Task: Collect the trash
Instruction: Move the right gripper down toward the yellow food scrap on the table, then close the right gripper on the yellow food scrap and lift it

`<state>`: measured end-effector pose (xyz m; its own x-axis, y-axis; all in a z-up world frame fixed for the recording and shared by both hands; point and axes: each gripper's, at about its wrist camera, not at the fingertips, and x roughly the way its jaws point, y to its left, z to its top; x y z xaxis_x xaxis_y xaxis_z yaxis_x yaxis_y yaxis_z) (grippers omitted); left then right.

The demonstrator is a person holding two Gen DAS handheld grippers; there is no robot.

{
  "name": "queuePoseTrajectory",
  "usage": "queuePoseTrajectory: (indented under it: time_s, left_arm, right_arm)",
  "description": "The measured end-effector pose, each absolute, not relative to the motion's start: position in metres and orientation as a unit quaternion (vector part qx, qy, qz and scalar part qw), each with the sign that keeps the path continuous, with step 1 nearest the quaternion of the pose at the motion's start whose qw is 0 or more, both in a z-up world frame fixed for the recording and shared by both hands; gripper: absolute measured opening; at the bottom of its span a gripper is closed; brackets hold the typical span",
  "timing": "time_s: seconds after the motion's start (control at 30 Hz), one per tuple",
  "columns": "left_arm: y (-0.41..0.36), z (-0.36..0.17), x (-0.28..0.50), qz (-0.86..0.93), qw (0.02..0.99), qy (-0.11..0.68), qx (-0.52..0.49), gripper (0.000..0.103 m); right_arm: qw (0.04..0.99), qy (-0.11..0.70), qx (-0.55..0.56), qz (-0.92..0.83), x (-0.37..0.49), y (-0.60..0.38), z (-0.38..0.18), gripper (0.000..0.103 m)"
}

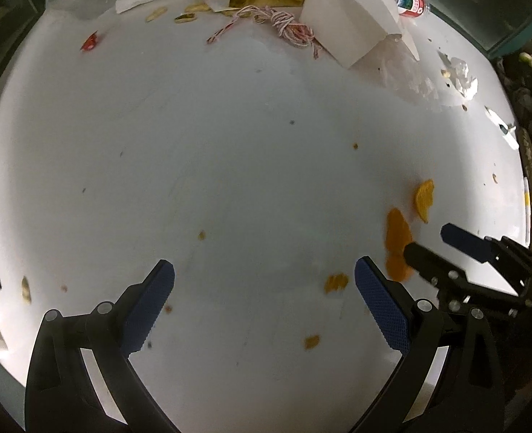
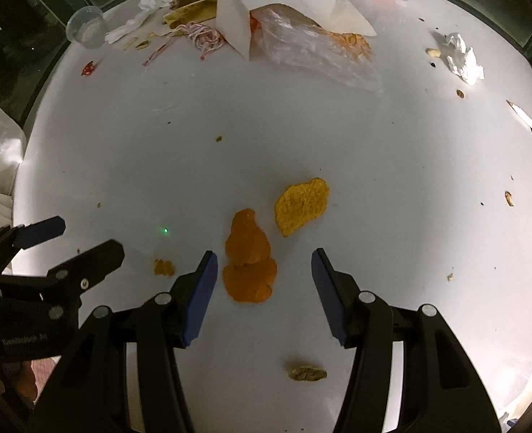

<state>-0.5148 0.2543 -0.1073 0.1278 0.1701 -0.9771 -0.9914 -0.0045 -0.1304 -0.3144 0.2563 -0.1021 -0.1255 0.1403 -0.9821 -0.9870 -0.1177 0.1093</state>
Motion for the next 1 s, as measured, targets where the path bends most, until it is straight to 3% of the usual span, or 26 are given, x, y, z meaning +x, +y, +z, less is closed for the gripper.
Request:
queuePoseTrajectory:
  time_s: [0.73, 0.8, 0.87, 1.0]
  left_arm:
    - [0.287, -0.134, -0.521, 0.509, 0.567, 0.416, -0.496, 0.097]
    - [0.288, -0.134, -0.521, 0.507, 0.57, 0.417, -0.495, 0.097]
    - [0.288, -0.134, -0.523, 0.505, 0.571, 0.417, -0.495, 0.097]
    - [0.288, -0.134, -0.522, 0.504, 0.57, 0.418, -0.496, 0.097]
  right_arm:
    - [0.487, 0.428, -0.488, 0.585, -0.326, 0.28, -0.117, 0.052]
    - [0.486, 0.426, -0.486, 0.588, -0.326, 0.278, -0.117, 0.048]
    - [0.482, 0.425, -0.485, 0.593, -0.331, 0.274, -0.115, 0.035]
    - [0.483, 0.431, -0.477, 0.594, -0.334, 0.272, -0.114, 0.026]
